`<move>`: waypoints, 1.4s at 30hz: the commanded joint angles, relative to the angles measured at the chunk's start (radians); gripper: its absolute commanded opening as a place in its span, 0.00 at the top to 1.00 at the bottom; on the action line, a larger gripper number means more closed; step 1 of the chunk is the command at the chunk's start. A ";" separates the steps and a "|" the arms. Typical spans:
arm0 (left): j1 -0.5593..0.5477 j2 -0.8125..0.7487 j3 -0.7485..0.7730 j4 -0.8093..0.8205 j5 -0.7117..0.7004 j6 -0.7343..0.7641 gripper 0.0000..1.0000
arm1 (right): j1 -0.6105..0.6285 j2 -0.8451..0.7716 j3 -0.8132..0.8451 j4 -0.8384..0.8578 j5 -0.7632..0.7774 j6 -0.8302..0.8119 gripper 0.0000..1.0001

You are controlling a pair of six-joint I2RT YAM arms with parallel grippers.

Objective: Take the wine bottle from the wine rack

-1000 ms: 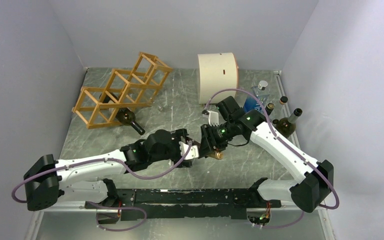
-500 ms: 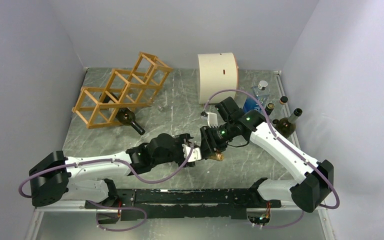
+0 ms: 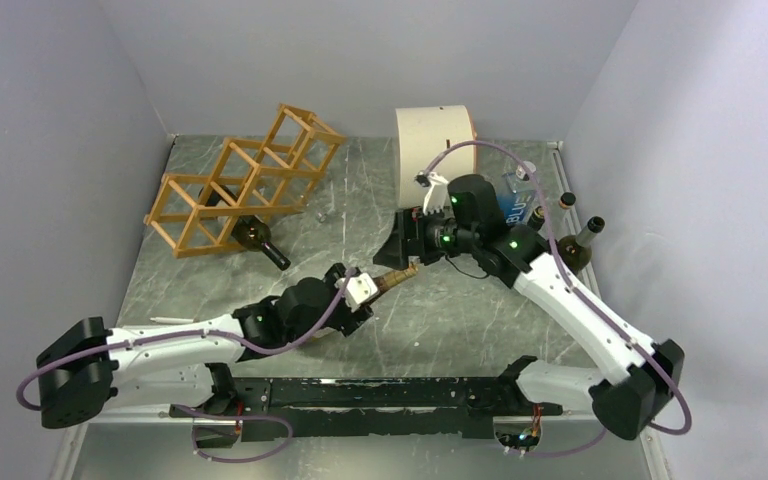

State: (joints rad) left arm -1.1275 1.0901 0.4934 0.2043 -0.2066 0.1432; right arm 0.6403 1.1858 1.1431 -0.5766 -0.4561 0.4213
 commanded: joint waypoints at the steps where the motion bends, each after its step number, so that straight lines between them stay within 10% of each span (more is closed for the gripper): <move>1: 0.001 -0.102 0.016 0.089 -0.102 -0.182 0.93 | -0.004 -0.149 -0.078 0.232 0.133 0.068 0.07; 13: 0.003 -0.182 0.113 -0.003 -0.176 -0.274 0.93 | 0.188 -0.060 -0.134 0.429 0.308 0.122 0.06; 25: 0.003 -0.225 0.136 -0.059 -0.175 -0.317 0.93 | 0.239 -0.035 -0.273 0.585 0.389 0.232 0.77; 28: 0.003 -0.223 0.162 -0.107 -0.183 -0.345 0.54 | 0.237 -0.066 -0.250 0.561 0.440 0.190 1.00; 30: 0.003 -0.231 0.173 -0.121 -0.181 -0.362 0.05 | 0.237 -0.091 -0.217 0.526 0.497 0.136 1.00; 42: 0.003 -0.332 0.227 -0.252 -0.221 -0.387 0.00 | 0.208 -0.096 0.071 0.210 1.018 -0.122 1.00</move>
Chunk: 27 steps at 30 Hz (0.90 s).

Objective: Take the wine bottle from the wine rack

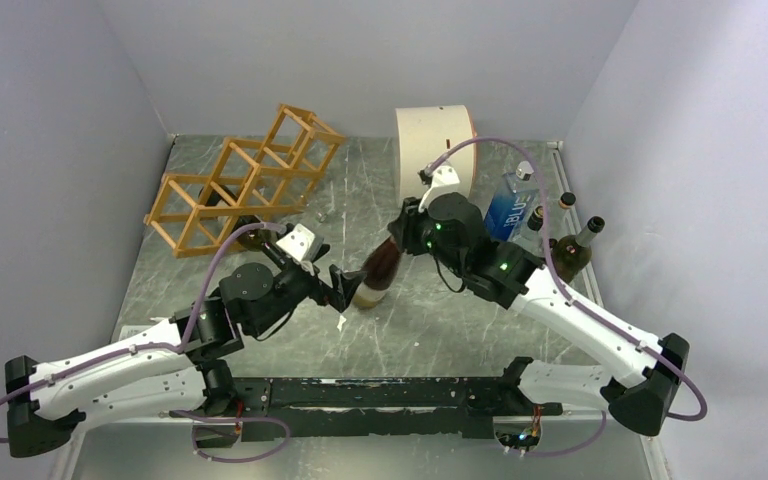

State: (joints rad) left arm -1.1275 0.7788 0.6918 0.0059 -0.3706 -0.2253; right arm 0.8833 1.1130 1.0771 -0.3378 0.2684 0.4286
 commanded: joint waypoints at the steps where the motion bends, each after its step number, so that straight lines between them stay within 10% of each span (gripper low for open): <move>1: 0.003 -0.028 0.029 -0.065 -0.068 -0.020 0.01 | -0.054 -0.016 0.150 -0.035 0.328 -0.149 1.00; 9: 0.003 -0.062 0.051 -0.142 -0.143 -0.044 0.01 | -0.361 0.013 0.145 0.051 0.209 -0.212 1.00; 24: 0.004 -0.087 0.073 -0.229 -0.220 -0.105 0.01 | -0.428 0.065 0.132 0.057 0.139 -0.273 1.00; 27: 0.005 -0.069 0.105 -0.263 -0.230 -0.114 0.01 | -0.428 0.070 0.139 0.028 0.137 -0.266 0.80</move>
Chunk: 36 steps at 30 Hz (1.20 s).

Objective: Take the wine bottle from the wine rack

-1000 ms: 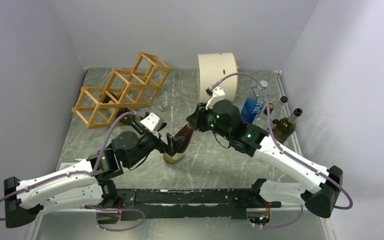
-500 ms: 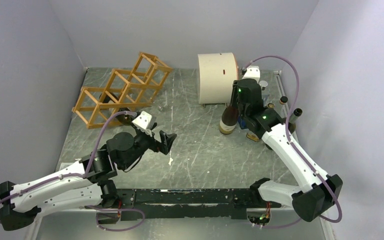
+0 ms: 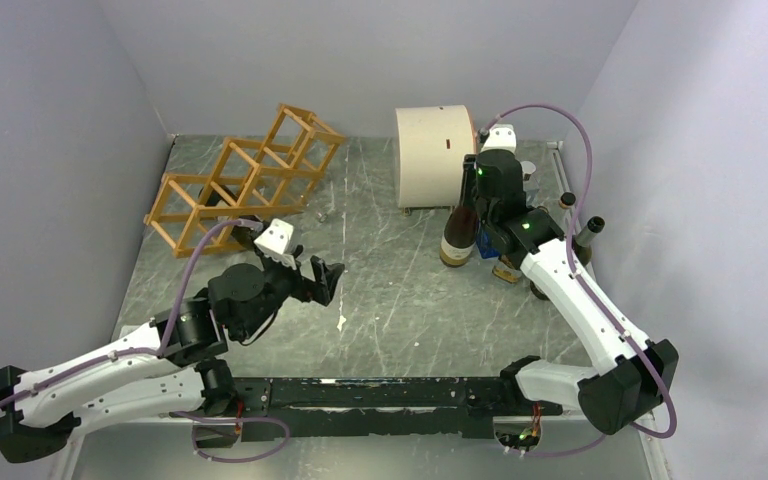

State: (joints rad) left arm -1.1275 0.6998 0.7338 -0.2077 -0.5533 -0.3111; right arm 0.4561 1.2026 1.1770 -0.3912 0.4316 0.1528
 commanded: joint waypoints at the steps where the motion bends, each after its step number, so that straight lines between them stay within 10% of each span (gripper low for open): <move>1: 0.006 0.014 0.072 -0.060 -0.046 -0.029 0.01 | -0.001 -0.020 0.042 0.075 -0.027 0.010 0.73; 13: 0.096 0.044 0.155 -0.149 0.127 -0.002 0.01 | 0.001 -0.023 0.216 -0.057 -0.079 -0.027 0.24; 25: 0.554 0.026 0.162 -0.220 0.394 0.075 0.01 | 0.224 0.078 0.346 -0.066 -0.223 -0.059 0.18; 36: 0.576 -0.124 0.170 -0.302 0.359 0.005 0.01 | 0.332 0.437 0.272 0.223 -0.480 0.005 0.12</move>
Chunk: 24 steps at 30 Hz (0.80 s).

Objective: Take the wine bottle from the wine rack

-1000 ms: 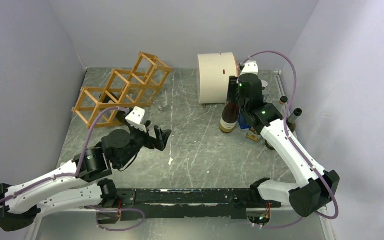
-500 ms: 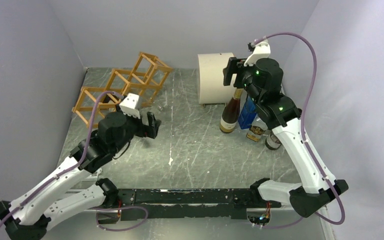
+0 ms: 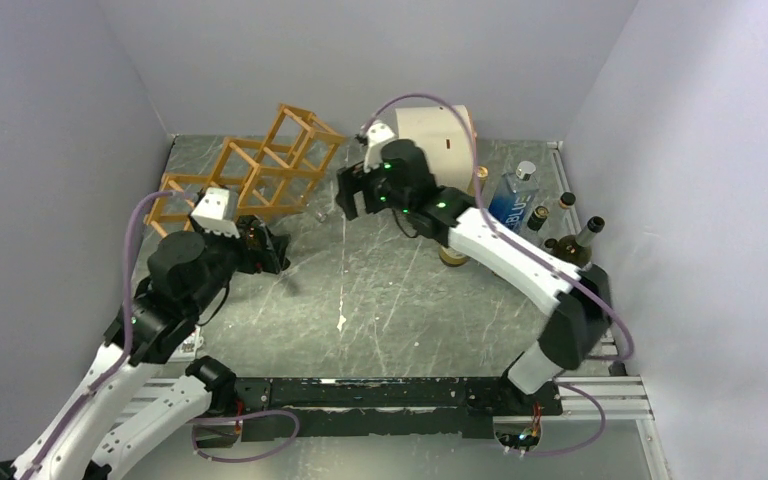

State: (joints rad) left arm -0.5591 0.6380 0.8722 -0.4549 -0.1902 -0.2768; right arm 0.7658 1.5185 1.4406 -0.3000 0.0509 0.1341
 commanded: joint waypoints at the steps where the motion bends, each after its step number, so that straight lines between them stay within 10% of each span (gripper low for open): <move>1: 0.007 -0.077 0.036 -0.067 -0.008 -0.036 0.01 | 0.024 0.160 0.022 0.147 -0.110 0.025 0.11; 14: 0.007 -0.127 0.039 -0.095 0.032 -0.035 0.01 | 0.055 0.616 0.282 0.216 0.004 -0.060 0.05; 24: 0.008 -0.108 0.042 -0.080 0.074 -0.038 0.01 | 0.049 0.838 0.456 0.211 0.035 -0.099 0.19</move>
State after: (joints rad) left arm -0.5587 0.5316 0.8940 -0.5430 -0.1547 -0.3119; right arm 0.8192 2.2894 1.8301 -0.1116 0.0643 0.0635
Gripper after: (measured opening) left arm 0.989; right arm 0.845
